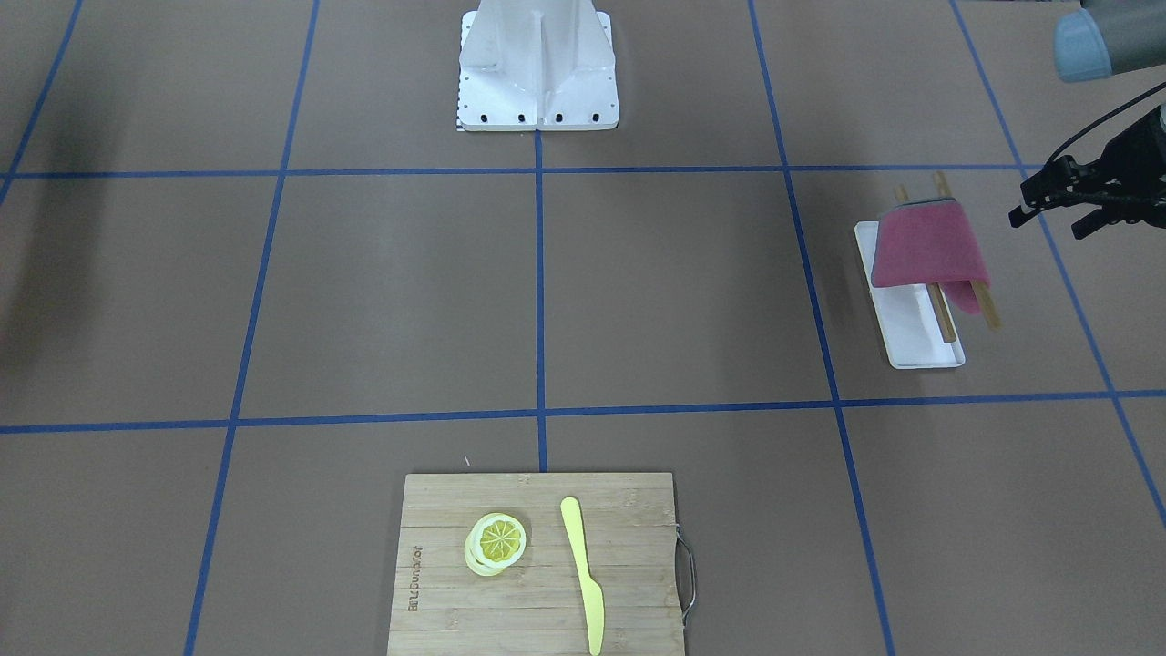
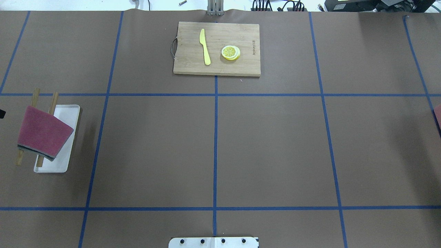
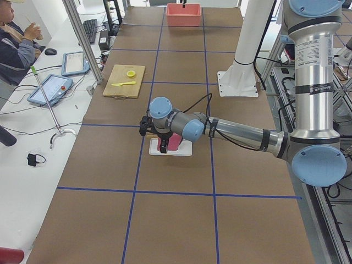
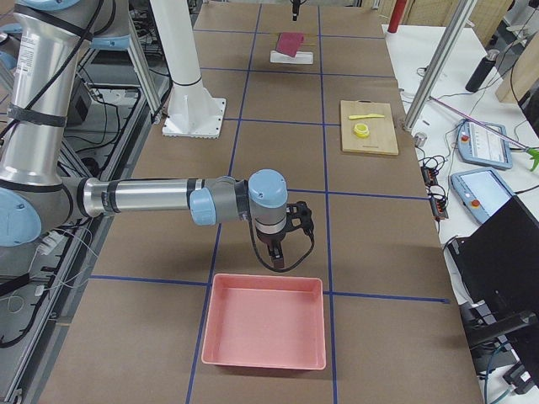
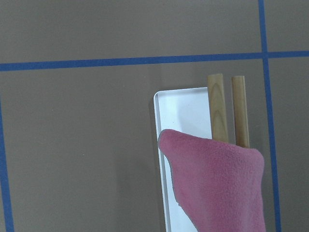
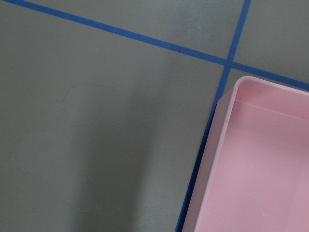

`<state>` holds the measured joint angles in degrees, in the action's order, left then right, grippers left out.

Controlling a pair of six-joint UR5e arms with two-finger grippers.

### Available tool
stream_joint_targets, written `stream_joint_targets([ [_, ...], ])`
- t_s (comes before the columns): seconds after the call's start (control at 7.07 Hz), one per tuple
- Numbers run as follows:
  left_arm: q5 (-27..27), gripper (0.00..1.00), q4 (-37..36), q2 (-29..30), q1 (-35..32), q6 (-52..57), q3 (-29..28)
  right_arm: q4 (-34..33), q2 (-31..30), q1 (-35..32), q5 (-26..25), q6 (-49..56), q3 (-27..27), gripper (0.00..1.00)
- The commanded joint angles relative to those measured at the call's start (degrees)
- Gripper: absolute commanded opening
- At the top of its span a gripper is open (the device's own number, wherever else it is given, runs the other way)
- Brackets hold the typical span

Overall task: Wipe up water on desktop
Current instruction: 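Grasp the pink cloth with the left gripper and lift it off the tray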

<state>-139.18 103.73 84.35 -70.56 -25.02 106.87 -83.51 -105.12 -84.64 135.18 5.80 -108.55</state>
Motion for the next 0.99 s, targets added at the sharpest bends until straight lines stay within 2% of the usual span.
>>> stream_joint_targets([
  [0.0,1.19,0.92,0.07,1.76,3.3,-5.79,-0.08,-0.07,-0.09,0.0,-0.01,0.09,0.0,1.0],
  [0.14,1.28,0.89,0.07,3.52,5.33,-9.84,-0.08,-0.07,-0.09,0.0,-0.01,0.09,0.09,1.0],
  [0.42,1.46,0.85,0.07,4.15,6.58,-10.76,-0.52,-0.07,-0.09,0.0,-0.01,0.09,0.18,1.0],
  [0.85,1.54,0.68,0.16,3.89,6.67,-10.32,-1.14,-0.07,-0.09,0.0,-0.01,0.09,0.27,1.0],
])
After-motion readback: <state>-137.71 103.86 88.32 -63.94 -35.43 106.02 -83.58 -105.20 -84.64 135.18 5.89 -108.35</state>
